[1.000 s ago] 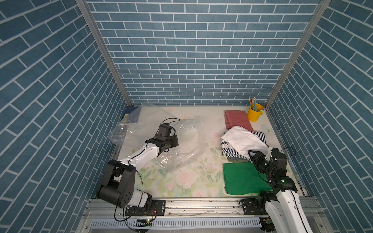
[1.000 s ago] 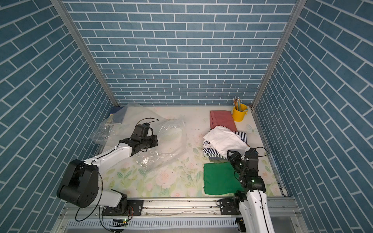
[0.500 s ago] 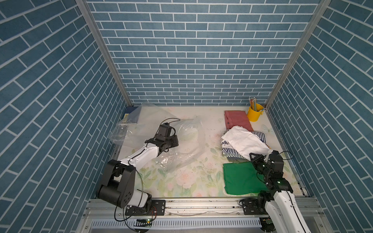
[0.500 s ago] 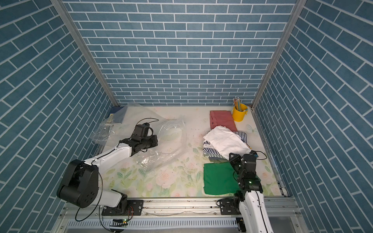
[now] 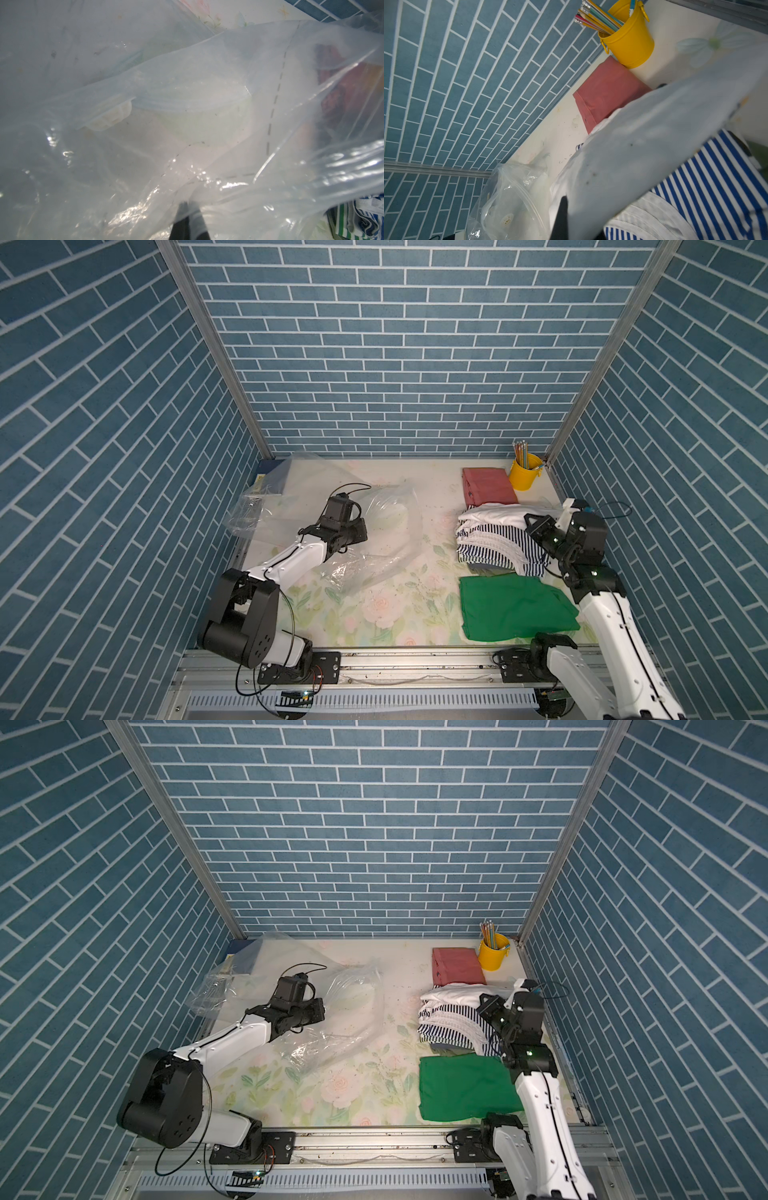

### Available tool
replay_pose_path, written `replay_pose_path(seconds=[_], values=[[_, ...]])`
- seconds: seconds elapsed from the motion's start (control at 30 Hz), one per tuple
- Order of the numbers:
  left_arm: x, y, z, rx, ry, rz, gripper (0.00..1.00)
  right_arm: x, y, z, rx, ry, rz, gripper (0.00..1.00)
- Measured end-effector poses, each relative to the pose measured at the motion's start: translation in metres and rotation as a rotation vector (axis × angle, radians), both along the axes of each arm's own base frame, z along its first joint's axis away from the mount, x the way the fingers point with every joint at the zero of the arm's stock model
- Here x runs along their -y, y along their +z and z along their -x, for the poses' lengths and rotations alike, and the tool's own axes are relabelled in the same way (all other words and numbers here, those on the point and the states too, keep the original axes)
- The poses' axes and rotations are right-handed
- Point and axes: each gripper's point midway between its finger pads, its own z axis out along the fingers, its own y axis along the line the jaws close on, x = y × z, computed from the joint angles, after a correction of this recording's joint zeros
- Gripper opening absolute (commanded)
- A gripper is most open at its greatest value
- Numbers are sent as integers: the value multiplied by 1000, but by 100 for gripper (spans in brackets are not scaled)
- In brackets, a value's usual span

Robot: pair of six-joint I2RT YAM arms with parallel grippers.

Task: Take the tank top out of the vacuum bag
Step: Adjust the tank top at the center of the board.

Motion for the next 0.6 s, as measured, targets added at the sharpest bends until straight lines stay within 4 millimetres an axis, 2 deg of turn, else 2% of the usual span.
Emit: replay_pose_path(seconds=[0.17, 0.27, 0.37, 0.43, 0.6], values=[[-5, -1, -1, 6, 14, -30, 0, -16, 29, -36, -6, 107, 30, 0], [-9, -1, -2, 10, 23, -52, 0, -32, 49, -54, -6, 186, 53, 0], [-13, 2, -3, 24, 31, -68, 0, -58, 72, -70, 7, 287, 94, 0], [-16, 5, -3, 34, 39, -75, 0, -83, 85, -77, 15, 375, 121, 0], [-20, 9, -5, 50, 51, -89, 0, -135, 96, -83, 3, 560, 177, 0]])
